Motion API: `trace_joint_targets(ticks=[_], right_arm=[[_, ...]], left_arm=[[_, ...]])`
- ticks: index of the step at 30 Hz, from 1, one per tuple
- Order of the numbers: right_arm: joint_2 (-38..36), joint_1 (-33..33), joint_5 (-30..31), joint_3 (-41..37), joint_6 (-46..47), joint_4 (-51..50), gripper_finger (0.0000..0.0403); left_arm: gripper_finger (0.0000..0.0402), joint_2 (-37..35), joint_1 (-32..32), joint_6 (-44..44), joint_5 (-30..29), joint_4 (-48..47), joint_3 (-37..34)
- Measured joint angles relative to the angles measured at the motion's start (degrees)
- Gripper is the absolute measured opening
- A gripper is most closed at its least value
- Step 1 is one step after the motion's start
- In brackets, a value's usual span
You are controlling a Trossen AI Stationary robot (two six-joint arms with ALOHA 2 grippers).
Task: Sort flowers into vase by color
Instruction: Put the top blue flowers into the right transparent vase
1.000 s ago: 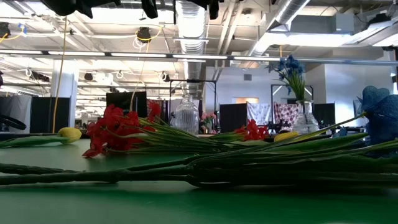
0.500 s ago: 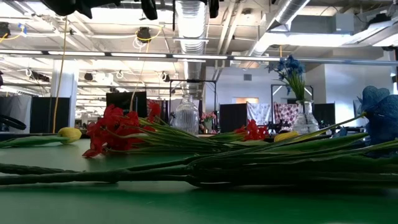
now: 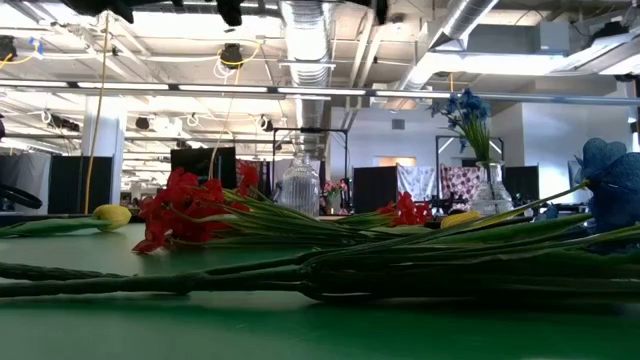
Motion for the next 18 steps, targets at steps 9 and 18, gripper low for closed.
trace_joint_targets(ticks=[9, 18], right_arm=[[-17.84, 0.05, 18.68, -14.31, 3.76, -4.94, 0.0021], [-36.46, -0.19, 42.44, -29.37, 8.36, -6.42, 0.0020]], left_arm=[[0.0219, -9.49, 0.24, 3.66, -15.73, -19.52, 0.02], [0.0220, -8.94, 0.24, 4.05, -18.41, -22.68, 0.02]])
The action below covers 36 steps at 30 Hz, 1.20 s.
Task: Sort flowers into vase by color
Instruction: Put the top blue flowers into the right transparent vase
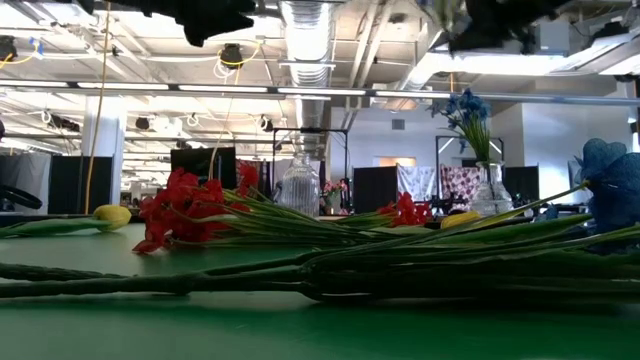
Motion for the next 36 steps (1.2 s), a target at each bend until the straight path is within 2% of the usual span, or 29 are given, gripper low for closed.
trace_joint_targets(ticks=[2, 6, 10, 13, 19, 23, 27, 36], right_arm=[[-2.17, -0.57, 3.22, -2.16, 0.45, 0.41, 0.0020], [-4.08, -2.53, 5.07, -5.07, 0.82, 1.03, 0.0020], [-5.01, -4.32, 12.00, -7.25, 2.67, 0.58, 0.0020], [-5.97, -5.98, 14.16, -8.65, 2.82, 1.00, 0.0020], [-6.22, -11.16, 15.47, -12.36, 5.33, 2.80, 0.0020], [-6.15, -14.81, 15.82, -15.97, 5.46, 9.00, 0.0021], [-6.19, -17.07, 13.48, -18.71, 2.87, 17.32, 0.0021], [-4.17, -20.31, 11.99, -22.47, 4.04, 23.32, 0.0021]], left_arm=[[0.0220, 0.77, 0.00, 0.00, 0.04, 0.05, 0.00], [0.0220, 2.59, 0.00, 0.00, 0.05, 0.43, 0.00], [0.0220, 4.17, 0.00, -0.04, 0.09, 0.50, 0.00], [0.0220, 4.86, 0.00, -0.05, 0.09, 0.43, 0.00], [0.0220, 5.08, 0.00, -0.07, 0.09, 0.87, 0.00], [0.0220, 5.08, 0.00, -0.14, 0.10, 0.61, 0.00], [0.0220, 5.08, 0.00, -0.24, 0.11, 0.66, 0.00], [0.0220, 5.08, -0.02, -0.48, 0.09, 0.68, 0.00]])
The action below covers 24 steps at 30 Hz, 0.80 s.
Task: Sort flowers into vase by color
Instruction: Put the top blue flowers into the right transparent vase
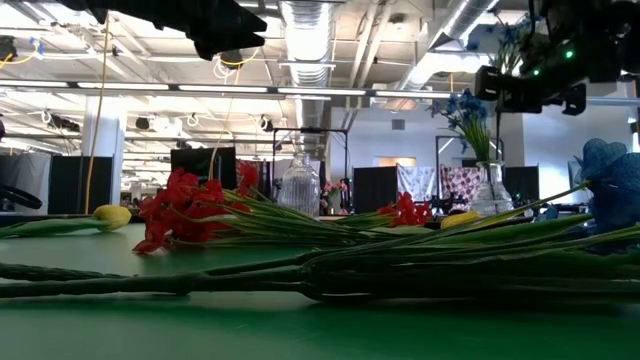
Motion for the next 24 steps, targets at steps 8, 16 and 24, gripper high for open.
trace_joint_targets(ticks=[8, 16, 24], right_arm=[[2.30, -1.36, -0.19, -0.64, 0.04, 3.31, 0.0021], [2.30, -1.38, -0.22, -0.64, -0.42, 3.56, 0.0021], [2.54, -1.37, -0.20, -0.63, -1.88, 3.51, 0.0021]], left_arm=[[0.0220, 0.00, 0.00, -0.20, 0.02, 0.00, -0.02], [0.0220, 0.00, 0.00, -0.18, 0.02, 0.00, -0.02], [0.0220, 0.00, 0.00, -0.20, 0.43, 0.00, -0.02]])
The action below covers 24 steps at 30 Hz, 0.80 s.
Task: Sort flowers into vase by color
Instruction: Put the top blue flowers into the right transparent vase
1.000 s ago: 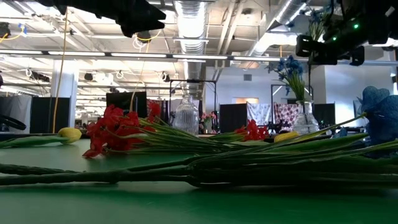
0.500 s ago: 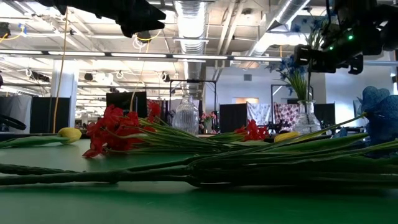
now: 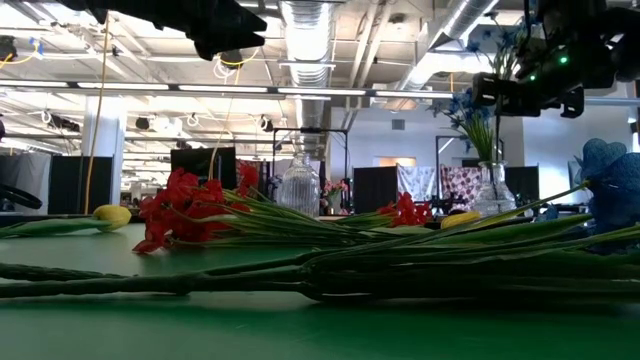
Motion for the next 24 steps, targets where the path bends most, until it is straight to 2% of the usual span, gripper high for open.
trace_joint_targets(ticks=[13, 24], right_arm=[[7.19, 0.28, -0.01, 0.05, 0.00, 1.09, 0.0025], [7.44, 2.48, -0.25, 0.05, -5.92, 0.11, 0.0052]], left_arm=[[0.0220, 0.00, -0.02, -0.70, 0.09, -0.09, -0.02], [0.0220, 0.00, -0.02, -0.81, 0.07, -0.22, -0.02]])
